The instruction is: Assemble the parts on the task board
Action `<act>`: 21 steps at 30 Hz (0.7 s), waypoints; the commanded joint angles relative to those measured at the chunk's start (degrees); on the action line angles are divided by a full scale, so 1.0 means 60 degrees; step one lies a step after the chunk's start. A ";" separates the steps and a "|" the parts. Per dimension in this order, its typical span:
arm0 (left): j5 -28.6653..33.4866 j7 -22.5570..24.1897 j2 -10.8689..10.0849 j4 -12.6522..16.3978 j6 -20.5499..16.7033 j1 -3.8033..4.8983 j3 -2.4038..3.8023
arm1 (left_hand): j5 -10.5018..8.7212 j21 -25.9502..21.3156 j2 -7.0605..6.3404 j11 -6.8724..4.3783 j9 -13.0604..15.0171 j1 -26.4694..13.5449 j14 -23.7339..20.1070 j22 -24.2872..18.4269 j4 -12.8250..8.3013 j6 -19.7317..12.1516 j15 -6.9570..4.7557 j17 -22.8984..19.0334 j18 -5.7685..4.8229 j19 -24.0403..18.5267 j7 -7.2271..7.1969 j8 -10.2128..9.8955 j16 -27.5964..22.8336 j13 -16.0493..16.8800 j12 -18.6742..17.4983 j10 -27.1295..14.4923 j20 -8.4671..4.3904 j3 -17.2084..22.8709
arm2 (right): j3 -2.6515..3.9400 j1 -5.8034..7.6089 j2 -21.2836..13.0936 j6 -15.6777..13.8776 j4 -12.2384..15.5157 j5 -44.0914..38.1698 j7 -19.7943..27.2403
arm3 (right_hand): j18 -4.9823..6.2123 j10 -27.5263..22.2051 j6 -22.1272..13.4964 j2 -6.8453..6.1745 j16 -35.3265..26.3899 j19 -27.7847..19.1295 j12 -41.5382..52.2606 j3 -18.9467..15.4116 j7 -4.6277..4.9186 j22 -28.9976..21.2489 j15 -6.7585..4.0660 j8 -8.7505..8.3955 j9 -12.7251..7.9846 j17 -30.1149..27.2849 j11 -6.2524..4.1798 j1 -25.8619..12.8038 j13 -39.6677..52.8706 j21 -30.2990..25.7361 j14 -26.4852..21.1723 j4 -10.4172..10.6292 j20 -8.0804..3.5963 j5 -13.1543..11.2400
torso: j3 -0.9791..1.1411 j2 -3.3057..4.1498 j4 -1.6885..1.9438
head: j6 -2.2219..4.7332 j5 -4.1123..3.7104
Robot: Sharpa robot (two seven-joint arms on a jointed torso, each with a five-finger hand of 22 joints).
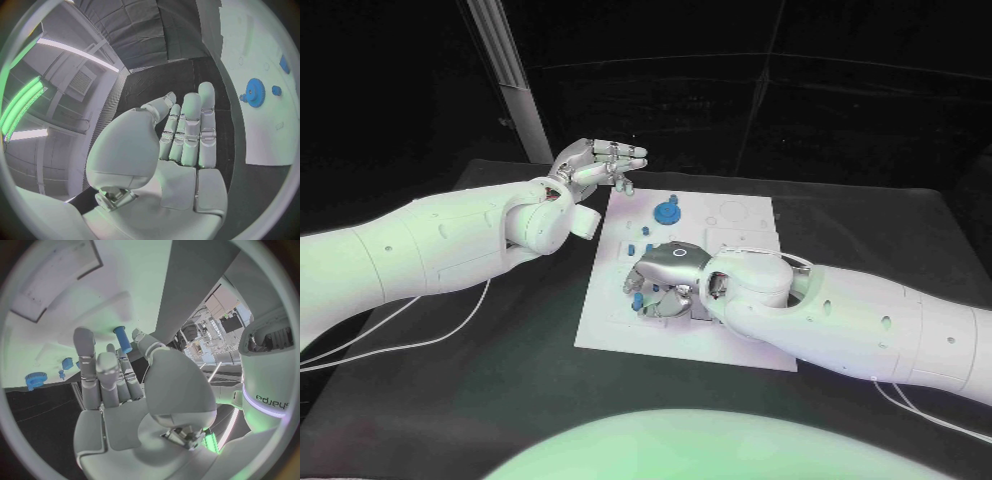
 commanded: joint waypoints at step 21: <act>0.0006 0.0000 -0.0081 -0.0001 0.0144 0.0019 -0.0002 | 0.0031 -0.0054 -0.0027 0.0025 -0.0013 0.0081 -0.0097 -0.0021 -0.0055 -0.0019 0.0024 -0.0034 0.0058 0.0016 0.0034 0.0042 -0.0047 -0.0016 0.0080 -0.0090 -0.0019 -0.0033 | 0.0094 0.0369 -0.2109 -0.2618 0.1410 0.3363 0.0643 | 0.0037 0.1422 0.0739 0.0485 0.0626 0.0521 0.1741 -0.1234 -0.0161 0.0931 -0.0228 0.0362 0.0150 0.0468 -0.0326 0.0379 0.0346 0.0653 0.0288 0.0101 -0.0134 0.0342 | -0.0007 -0.0035 -0.0029 | 0.0166 -0.0291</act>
